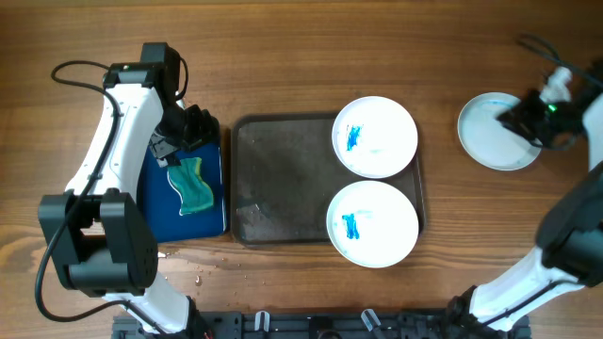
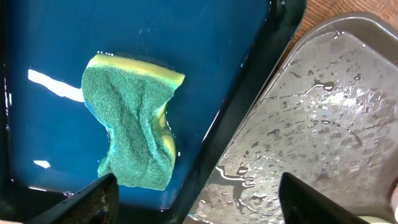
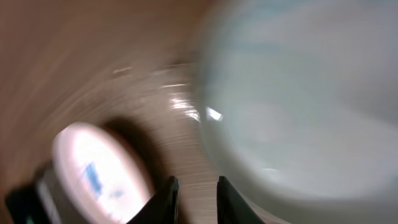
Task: Clean dirty plates on tray and stack at the side
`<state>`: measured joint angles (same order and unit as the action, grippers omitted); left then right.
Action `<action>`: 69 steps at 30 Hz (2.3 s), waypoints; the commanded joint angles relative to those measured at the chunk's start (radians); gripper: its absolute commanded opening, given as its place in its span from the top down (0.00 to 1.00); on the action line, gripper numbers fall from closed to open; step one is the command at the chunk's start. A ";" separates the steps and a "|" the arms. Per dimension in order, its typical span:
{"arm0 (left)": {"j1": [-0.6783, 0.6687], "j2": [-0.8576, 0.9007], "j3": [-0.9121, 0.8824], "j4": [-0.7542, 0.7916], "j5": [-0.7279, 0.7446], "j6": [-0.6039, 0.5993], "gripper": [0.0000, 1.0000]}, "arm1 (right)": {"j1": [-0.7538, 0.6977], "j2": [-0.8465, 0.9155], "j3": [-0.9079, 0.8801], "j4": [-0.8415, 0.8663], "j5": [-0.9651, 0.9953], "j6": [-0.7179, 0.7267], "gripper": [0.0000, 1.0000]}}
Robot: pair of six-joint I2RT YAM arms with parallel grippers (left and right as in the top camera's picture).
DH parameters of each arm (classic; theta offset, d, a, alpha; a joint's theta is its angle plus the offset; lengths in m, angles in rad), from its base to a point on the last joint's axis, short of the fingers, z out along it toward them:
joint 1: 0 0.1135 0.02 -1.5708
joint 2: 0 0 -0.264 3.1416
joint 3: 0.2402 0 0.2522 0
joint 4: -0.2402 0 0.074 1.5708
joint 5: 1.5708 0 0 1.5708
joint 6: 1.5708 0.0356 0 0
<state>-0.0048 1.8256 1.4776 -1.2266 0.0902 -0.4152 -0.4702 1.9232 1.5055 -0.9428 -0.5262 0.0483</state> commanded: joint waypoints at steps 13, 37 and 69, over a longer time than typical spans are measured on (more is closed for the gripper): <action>0.011 0.047 -0.032 0.097 -0.127 0.180 0.85 | 0.893 -0.110 0.011 -0.132 0.041 -0.010 0.79; -0.185 0.273 -0.051 0.266 0.063 0.145 0.87 | 0.893 -0.110 0.011 -0.166 0.041 0.006 0.71; 0.000 -0.008 -0.352 0.329 -0.002 0.125 0.44 | 0.888 -0.110 -0.042 -0.210 0.369 0.262 0.24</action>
<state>-0.0132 1.8248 1.1286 -0.9493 0.0425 -0.3088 0.4210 1.8004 1.4738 -1.1561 -0.1383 0.3317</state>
